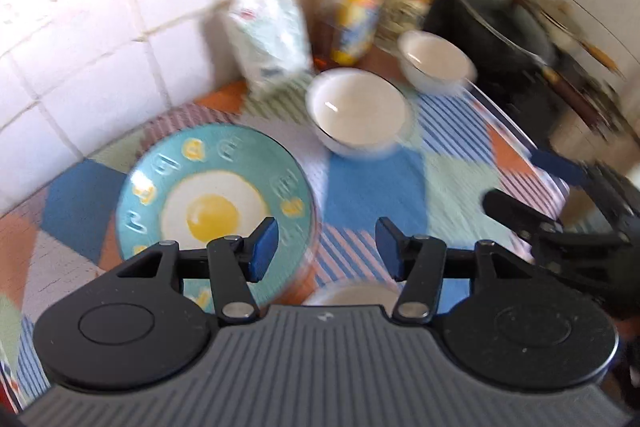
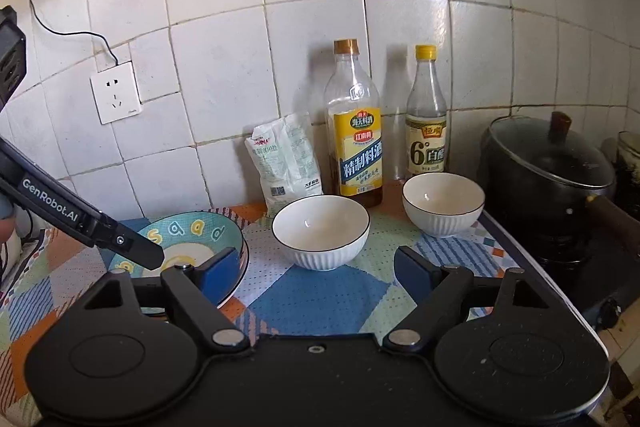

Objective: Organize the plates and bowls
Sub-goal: 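Move the left gripper to the bowl by the bottles and grip its rim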

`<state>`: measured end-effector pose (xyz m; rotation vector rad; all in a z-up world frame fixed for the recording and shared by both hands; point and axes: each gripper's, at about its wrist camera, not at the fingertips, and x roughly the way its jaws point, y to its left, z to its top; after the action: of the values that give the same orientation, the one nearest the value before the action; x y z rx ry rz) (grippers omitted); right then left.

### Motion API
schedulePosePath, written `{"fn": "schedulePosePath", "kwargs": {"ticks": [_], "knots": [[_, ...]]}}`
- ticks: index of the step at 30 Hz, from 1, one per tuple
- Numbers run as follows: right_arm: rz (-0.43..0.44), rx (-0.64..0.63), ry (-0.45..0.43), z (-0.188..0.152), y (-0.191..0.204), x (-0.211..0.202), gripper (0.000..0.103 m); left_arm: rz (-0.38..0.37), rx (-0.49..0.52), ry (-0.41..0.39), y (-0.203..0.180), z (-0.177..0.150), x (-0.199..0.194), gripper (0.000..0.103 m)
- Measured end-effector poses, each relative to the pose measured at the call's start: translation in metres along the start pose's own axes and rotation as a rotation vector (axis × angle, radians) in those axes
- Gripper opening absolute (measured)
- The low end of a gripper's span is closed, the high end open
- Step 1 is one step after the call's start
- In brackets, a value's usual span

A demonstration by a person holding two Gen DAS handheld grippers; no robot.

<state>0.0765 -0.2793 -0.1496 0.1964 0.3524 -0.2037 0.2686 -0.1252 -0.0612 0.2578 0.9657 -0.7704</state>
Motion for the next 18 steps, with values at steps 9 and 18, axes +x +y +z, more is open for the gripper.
{"fn": "schedulePosePath", "kwargs": {"ticks": [9, 18], "knots": [[0.118, 0.144, 0.073, 0.022, -0.039, 0.085, 0.083, 0.042, -0.153, -0.037, -0.006, 0.036, 0.042, 0.051], [0.172, 0.269, 0.208, 0.015, -0.074, 0.143, 0.07, 0.217, -0.152, -0.024, -0.028, 0.056, 0.101, 0.053]]}}
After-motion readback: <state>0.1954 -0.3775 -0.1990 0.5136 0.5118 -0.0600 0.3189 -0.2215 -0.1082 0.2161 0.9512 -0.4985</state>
